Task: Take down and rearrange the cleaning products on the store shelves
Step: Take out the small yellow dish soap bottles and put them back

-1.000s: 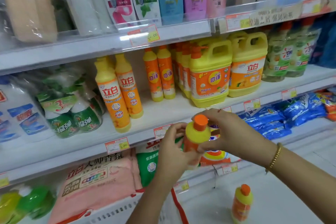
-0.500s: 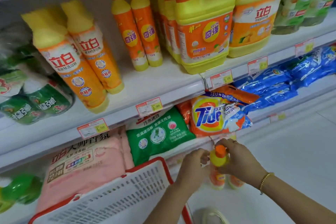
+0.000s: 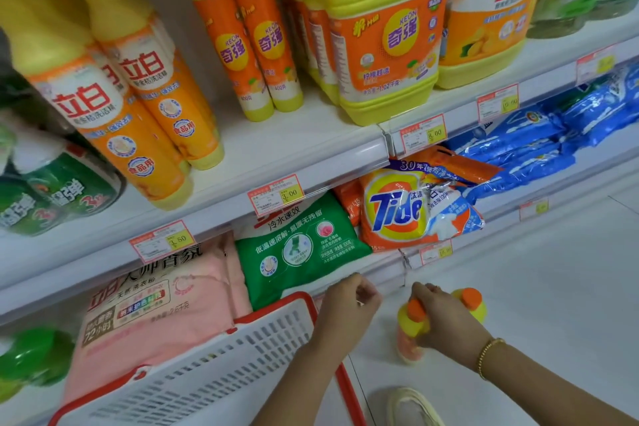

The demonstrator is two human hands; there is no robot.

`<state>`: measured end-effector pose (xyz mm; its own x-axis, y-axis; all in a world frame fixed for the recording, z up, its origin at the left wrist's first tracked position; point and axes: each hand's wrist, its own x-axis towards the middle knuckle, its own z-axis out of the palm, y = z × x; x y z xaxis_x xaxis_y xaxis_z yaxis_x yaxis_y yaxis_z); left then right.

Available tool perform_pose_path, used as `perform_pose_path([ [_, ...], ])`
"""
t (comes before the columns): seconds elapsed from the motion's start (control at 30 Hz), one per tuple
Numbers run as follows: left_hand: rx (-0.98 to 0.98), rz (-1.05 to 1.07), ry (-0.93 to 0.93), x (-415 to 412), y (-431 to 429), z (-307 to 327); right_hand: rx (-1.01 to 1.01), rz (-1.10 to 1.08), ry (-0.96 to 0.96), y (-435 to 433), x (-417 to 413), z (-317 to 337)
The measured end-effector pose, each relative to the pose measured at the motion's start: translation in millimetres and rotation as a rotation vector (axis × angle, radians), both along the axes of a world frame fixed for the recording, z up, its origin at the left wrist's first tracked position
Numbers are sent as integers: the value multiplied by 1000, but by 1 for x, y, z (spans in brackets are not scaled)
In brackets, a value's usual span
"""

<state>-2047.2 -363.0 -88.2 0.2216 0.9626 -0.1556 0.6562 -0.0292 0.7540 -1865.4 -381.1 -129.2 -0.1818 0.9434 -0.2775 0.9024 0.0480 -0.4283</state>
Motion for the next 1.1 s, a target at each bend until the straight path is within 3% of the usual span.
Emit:
perform_pose_path([
  [0.17,87,54,-58,-12,3,43,-73,81,-107,-1,-5,14],
  [0.3,242,123,-105,-27,11,94,-70,185,-189,13,-18,62],
  [0.37,365,182,-171,-36,21,123,126,169,-39,29,-30,109],
  [0.47,529,305,-322,-50,50,164,637,29,283,63,-49,180],
  [0.57,618,407,-329,-61,93,196,852,-11,336,106,-64,221],
  [0.67,590,492,-282,-69,139,214,779,-27,181,145,-76,216],
  [0.77,501,566,-207,-75,179,220,915,-20,65,158,-87,194],
  [0.9,473,535,-168,-73,218,225,1016,-56,48,159,-91,181],
  [1.1,400,577,-276,-78,252,221,999,-44,85,159,-89,182],
])
